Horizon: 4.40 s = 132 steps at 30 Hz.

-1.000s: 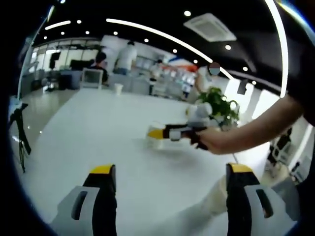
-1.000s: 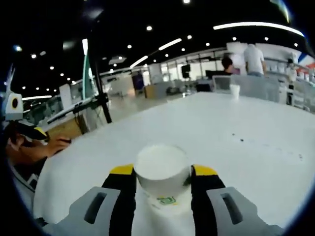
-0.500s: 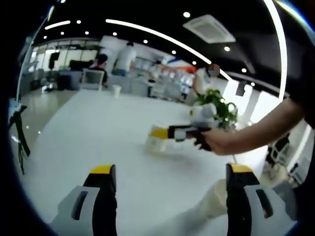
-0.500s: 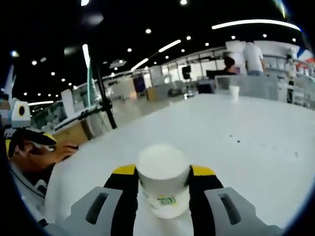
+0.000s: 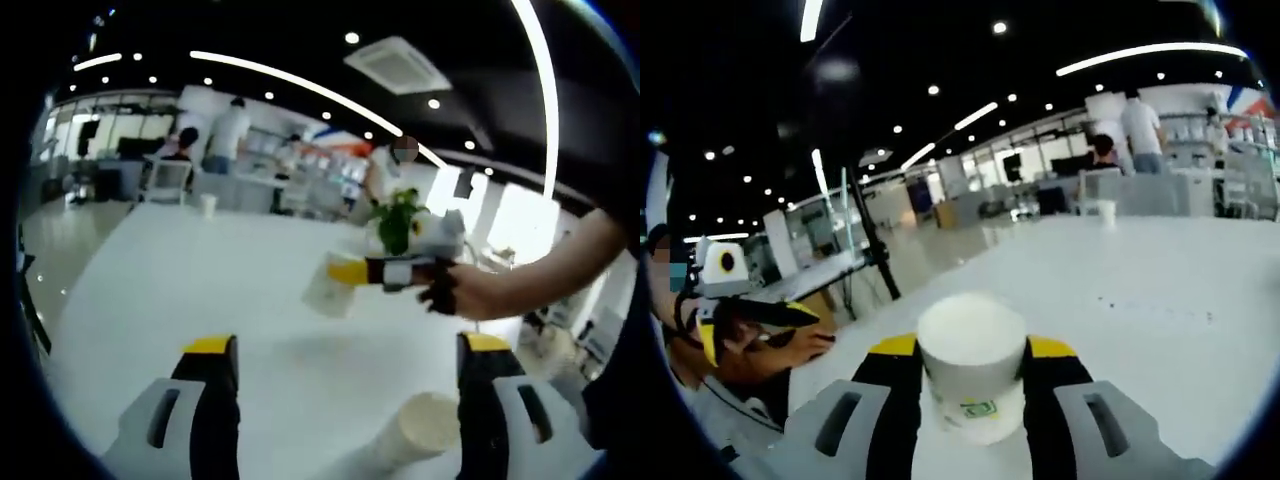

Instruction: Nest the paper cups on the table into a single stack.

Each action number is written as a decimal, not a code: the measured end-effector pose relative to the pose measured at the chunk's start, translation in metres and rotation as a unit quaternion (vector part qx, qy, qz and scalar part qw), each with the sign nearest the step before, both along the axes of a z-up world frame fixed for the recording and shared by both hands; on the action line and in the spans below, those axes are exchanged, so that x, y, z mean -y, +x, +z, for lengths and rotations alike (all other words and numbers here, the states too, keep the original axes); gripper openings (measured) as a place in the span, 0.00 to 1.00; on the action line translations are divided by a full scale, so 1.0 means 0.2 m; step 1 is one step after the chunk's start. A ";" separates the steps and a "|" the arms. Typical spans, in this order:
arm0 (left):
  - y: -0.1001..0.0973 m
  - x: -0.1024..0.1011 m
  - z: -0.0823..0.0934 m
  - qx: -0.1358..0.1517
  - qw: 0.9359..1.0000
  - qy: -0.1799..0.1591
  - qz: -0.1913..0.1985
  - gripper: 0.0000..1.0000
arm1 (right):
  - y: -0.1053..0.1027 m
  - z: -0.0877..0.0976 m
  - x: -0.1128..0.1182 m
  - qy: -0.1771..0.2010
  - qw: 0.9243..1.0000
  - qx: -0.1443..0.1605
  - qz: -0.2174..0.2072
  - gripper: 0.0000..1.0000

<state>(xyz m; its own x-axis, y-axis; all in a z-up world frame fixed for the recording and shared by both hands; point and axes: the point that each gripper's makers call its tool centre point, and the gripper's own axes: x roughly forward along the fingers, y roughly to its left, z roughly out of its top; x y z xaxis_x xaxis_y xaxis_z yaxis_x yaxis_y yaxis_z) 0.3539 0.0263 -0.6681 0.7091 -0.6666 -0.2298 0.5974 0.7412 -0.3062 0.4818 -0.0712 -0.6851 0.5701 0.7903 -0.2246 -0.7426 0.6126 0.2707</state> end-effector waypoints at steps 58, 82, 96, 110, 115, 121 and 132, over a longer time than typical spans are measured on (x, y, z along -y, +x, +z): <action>-0.31 0.36 0.27 0.007 0.983 -0.136 -0.120 0.52 | -0.78 0.37 -0.10 0.195 0.975 -0.028 0.103 0.36; -0.37 0.30 0.34 0.022 0.977 -0.145 -0.152 0.26 | -0.89 0.37 -0.12 0.220 0.960 -0.065 0.159 0.36; -0.38 0.26 0.34 0.023 0.978 -0.133 -0.156 0.15 | -0.92 0.36 -0.15 0.226 0.956 -0.074 0.174 0.36; -0.39 0.26 0.34 0.016 0.977 -0.133 -0.168 0.05 | -0.95 0.32 -0.15 0.233 0.951 -0.093 0.179 0.37; -0.42 0.29 0.35 0.018 0.974 -0.115 -0.195 0.00 | -0.94 0.31 -0.14 0.237 0.951 -0.095 0.174 0.38; -0.42 0.32 0.34 0.018 0.973 -0.091 -0.212 0.00 | -0.94 0.30 -0.11 0.241 0.952 -0.095 0.166 0.39; -0.43 0.37 0.34 0.019 0.968 -0.067 -0.243 0.00 | -0.96 0.30 -0.04 0.240 0.955 -0.085 0.151 0.38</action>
